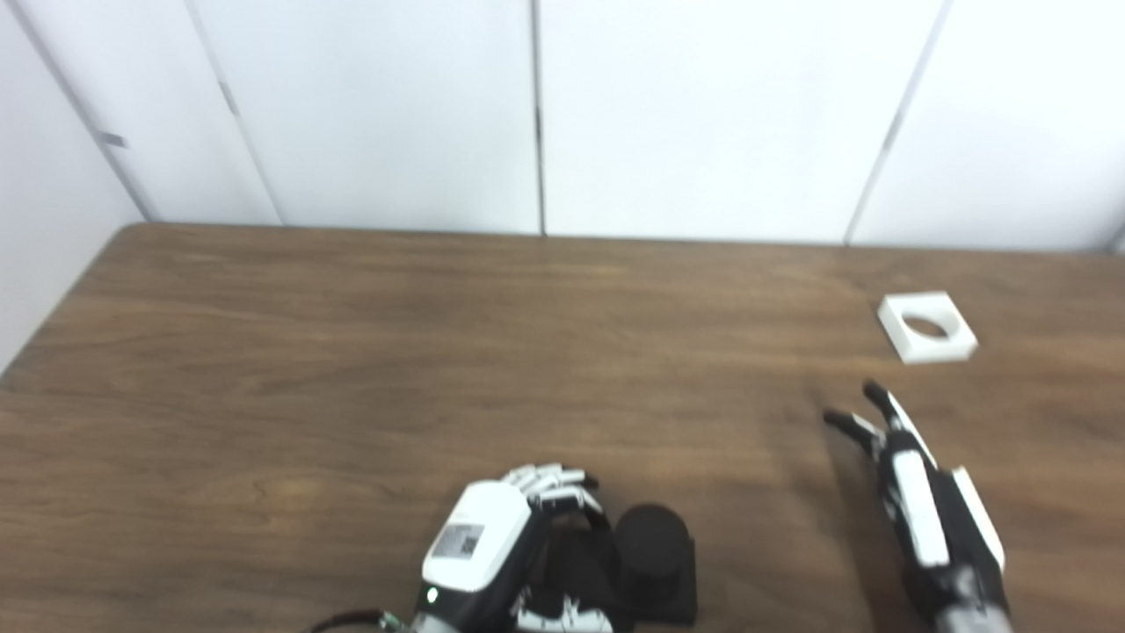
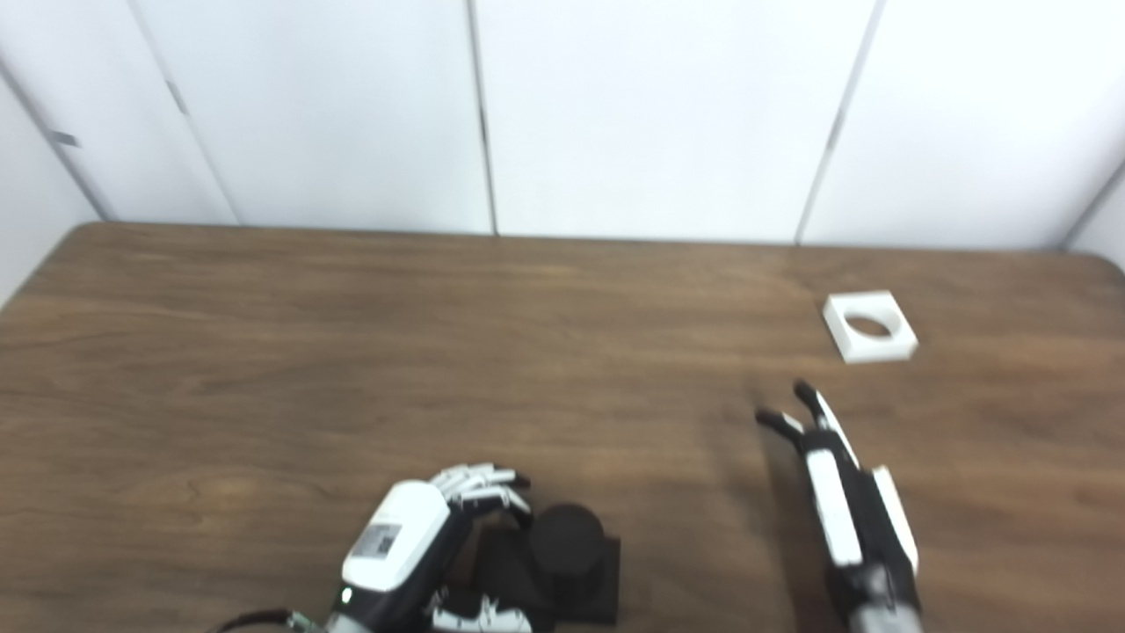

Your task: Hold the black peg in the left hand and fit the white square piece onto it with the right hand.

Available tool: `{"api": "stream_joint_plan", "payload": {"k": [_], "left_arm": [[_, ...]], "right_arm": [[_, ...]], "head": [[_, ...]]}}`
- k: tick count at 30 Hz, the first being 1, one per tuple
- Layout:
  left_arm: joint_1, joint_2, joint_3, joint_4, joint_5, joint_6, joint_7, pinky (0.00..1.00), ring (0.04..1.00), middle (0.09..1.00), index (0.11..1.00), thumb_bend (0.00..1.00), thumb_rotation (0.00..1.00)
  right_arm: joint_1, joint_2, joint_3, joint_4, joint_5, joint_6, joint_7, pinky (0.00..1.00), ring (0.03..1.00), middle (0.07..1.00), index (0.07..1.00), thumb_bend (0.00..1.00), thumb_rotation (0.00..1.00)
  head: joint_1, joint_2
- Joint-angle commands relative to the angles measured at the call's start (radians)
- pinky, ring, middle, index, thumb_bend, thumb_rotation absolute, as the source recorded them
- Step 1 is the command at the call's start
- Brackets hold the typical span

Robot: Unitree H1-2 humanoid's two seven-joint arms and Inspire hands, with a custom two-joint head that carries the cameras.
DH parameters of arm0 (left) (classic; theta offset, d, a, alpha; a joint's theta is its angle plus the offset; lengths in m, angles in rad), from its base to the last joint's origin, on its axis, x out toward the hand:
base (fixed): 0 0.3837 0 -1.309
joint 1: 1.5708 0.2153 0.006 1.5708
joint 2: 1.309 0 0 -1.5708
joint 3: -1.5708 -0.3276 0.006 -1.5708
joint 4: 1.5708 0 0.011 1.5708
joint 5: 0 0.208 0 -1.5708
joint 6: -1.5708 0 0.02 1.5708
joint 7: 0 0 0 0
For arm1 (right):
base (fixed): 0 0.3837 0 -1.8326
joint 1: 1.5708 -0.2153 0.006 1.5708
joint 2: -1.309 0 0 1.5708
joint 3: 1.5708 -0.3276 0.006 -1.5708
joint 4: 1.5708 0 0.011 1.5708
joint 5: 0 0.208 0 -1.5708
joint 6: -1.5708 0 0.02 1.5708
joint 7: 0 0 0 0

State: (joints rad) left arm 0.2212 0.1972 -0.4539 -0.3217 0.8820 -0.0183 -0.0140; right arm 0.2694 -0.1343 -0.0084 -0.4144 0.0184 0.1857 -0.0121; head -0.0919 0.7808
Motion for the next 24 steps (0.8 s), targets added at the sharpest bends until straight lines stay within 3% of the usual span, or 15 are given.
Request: {"api": "stream_joint_plan", "payload": {"k": [1,5,10,12,13,18,24], "left_arm": [[-0.001,0.022,-0.001,0.028,0.017,-0.018,-0.009,0.88,0.858,0.807,0.489,0.51,0.05],[-0.002,0.03,0.005,0.048,0.024,-0.027,-0.018,0.89,0.864,0.808,0.489,0.51,0.05],[-0.002,0.033,0.008,0.053,0.022,-0.026,-0.032,0.89,0.867,0.808,0.489,0.51,0.05],[-0.002,0.035,0.01,0.055,0.017,-0.032,-0.028,0.89,0.867,0.809,0.489,0.51,0.05],[-0.003,0.036,0.011,0.056,0.015,-0.033,-0.028,0.89,0.866,0.809,0.489,0.51,0.05],[-0.004,0.041,0.021,0.052,0.004,-0.039,-0.027,0.87,0.857,0.802,0.489,0.51,0.05],[-0.008,0.05,0.04,0.051,-0.008,-0.037,-0.036,0.88,0.858,0.8,0.489,0.51,0.05]], "right_arm": [[-0.005,0.037,0.003,-0.043,-0.011,-0.008,-0.009,1.0,0.909,0.805,0.928,0.53,1.0],[-0.013,0.002,-0.002,-0.057,0.017,0.018,0.019,1.0,0.912,0.83,0.934,0.52,0.96],[-0.047,-0.06,-0.025,-0.104,0.007,0.076,0.048,0.88,0.9,0.873,0.961,0.46,0.67],[-0.069,-0.078,-0.044,-0.122,0.008,0.114,0.051,0.96,0.934,0.887,0.963,0.5,0.58],[-0.082,-0.088,-0.051,-0.129,-0.002,0.131,0.05,0.97,0.942,0.891,0.962,0.52,0.55],[-0.164,-0.186,-0.058,-0.146,-0.127,0.186,0.069,0.93,0.919,0.885,0.915,0.54,0.41],[-0.276,-0.34,-0.024,-0.102,-0.326,0.236,0.118,0.97,0.951,0.903,0.814,0.71,0.27]], "head": [[-0.009,0.001],[-0.045,0.002],[-0.069,-0.001],[-0.069,-0.001],[-0.116,0.001],[-0.134,0.012],[-0.154,0.015]]}}
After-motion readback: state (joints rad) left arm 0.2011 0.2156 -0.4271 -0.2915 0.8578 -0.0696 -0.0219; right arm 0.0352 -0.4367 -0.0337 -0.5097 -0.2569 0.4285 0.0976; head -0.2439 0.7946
